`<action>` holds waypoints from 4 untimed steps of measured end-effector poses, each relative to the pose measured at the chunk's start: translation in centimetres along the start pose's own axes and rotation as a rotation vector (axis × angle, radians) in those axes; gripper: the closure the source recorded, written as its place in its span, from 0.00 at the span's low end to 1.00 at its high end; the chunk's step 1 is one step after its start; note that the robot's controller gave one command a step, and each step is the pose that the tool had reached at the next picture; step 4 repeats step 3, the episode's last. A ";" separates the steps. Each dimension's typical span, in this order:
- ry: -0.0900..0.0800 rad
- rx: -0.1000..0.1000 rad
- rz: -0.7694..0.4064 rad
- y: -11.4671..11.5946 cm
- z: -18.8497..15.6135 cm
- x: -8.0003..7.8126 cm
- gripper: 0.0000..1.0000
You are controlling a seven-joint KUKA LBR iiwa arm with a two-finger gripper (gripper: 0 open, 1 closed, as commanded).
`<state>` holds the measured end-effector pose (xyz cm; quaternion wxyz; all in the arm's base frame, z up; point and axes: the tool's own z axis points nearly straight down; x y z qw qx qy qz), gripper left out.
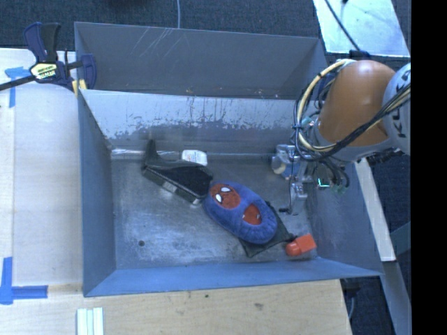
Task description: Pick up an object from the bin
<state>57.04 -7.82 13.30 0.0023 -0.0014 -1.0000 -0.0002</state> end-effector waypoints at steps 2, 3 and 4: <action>-0.004 0.002 -0.066 2.8 6.1 5.5 1.00; -0.014 0.000 -0.085 10.5 -9.1 4.9 1.00; -0.014 0.000 -0.085 10.5 -9.1 4.9 1.00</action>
Offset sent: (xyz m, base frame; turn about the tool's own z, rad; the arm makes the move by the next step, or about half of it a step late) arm -0.0556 0.0303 -0.0630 -0.0668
